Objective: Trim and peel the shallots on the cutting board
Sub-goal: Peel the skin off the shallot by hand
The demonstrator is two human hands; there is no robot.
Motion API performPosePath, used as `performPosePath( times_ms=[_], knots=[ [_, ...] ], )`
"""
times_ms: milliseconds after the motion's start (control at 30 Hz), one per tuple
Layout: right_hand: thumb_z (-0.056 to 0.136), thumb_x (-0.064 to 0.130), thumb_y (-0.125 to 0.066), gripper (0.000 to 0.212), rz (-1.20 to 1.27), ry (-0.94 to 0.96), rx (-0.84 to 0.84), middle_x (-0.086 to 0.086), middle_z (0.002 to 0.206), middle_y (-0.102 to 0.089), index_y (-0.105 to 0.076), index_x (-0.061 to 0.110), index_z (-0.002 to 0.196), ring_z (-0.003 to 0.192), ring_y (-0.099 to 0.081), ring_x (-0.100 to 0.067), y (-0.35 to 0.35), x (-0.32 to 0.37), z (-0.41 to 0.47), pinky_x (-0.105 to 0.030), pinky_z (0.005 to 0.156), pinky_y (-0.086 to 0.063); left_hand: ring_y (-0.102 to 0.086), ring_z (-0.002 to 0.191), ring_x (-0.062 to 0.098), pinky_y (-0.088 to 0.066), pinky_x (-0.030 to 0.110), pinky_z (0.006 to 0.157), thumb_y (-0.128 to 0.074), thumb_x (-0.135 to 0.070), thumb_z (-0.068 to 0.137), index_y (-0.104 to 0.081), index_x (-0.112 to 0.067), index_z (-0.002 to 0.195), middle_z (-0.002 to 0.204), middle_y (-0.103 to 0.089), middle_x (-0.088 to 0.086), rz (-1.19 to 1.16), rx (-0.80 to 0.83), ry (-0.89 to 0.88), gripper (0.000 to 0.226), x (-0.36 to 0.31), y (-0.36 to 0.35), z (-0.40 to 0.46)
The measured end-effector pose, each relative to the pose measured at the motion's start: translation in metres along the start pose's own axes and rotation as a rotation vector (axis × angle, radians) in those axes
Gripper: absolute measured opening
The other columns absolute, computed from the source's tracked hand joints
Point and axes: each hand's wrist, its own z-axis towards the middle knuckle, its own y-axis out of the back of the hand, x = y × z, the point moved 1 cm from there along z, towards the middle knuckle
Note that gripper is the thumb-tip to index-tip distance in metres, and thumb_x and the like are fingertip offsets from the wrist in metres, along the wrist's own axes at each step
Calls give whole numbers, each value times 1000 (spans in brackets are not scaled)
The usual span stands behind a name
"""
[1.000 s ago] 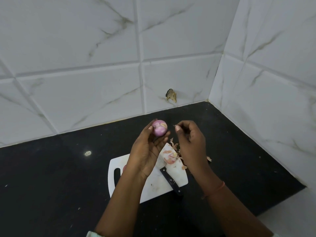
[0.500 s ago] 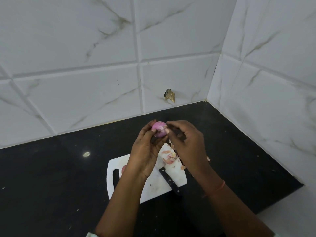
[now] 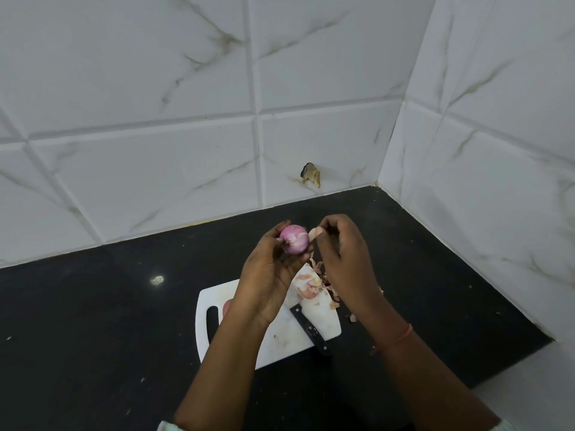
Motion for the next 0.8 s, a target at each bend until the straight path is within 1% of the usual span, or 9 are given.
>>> performPosePath(
  times_ms=[167,267,367,400,467,533,600,700,800],
  knots=[
    [93,14,-59,5,121,-187,-82,10,86,-62,-59,17,97,81,-61,0,8,-6,-3,-12,69,-48,-70,94,36,-62,32,72,-38,-6,101,-63,-7,117,115,-69,23,-59,20,64,29,4,1,1],
    [95,15,-56,5,235,-282,-165,2,82,-67,-58,17,99,72,-64,-4,11,-7,-2,-16,63,-51,-69,86,33,-60,30,64,-34,-11,102,-63,-9,115,111,-70,23,-106,44,122,32,8,1,3],
    [97,11,-53,8,464,-407,-218,-9,77,-69,-57,9,103,60,-64,-13,13,-3,1,-23,55,-54,-63,71,24,-54,26,56,-31,-18,98,-58,-5,119,109,-69,20,-147,70,194,37,9,2,5],
    [96,8,-54,9,540,-443,-242,-12,78,-69,-58,6,104,58,-64,-14,15,-1,1,-24,54,-54,-60,68,21,-51,25,53,-31,-20,97,-57,-5,120,108,-69,19,-145,73,210,38,9,3,6],
    [91,1,-59,11,593,-465,-268,-12,84,-70,-61,1,102,66,-69,-17,18,-3,2,-25,60,-58,-54,64,17,-48,23,50,-32,-21,96,-57,-6,122,107,-70,18,-132,73,227,39,9,4,7],
    [90,-3,-59,17,500,-424,-190,-4,90,-72,-69,6,99,79,-71,-16,19,-7,4,-23,69,-58,-51,60,16,-45,22,48,-33,-22,97,-56,-6,124,107,-69,18,-113,70,227,39,9,4,7],
    [92,6,-59,21,340,-376,-66,10,94,-72,-72,19,101,83,-68,-8,16,-8,2,-18,69,-56,-50,58,14,-44,21,46,-36,-24,100,-55,-4,127,108,-68,20,-93,66,216,39,9,5,9],
    [90,17,-67,14,247,-204,1,11,98,-71,-71,21,102,92,-66,-2,14,-1,-2,-16,77,-54,-51,56,11,-44,19,45,-44,-29,102,-58,-2,125,100,-68,19,-63,60,185,38,11,4,10],
    [87,16,-70,19,141,60,76,9,102,-69,-70,18,106,98,-65,-8,12,8,-4,-20,82,-53,-50,57,9,-43,19,47,-51,-33,100,-65,-3,113,83,-63,10,-4,56,127,36,11,3,8]
  ],
)
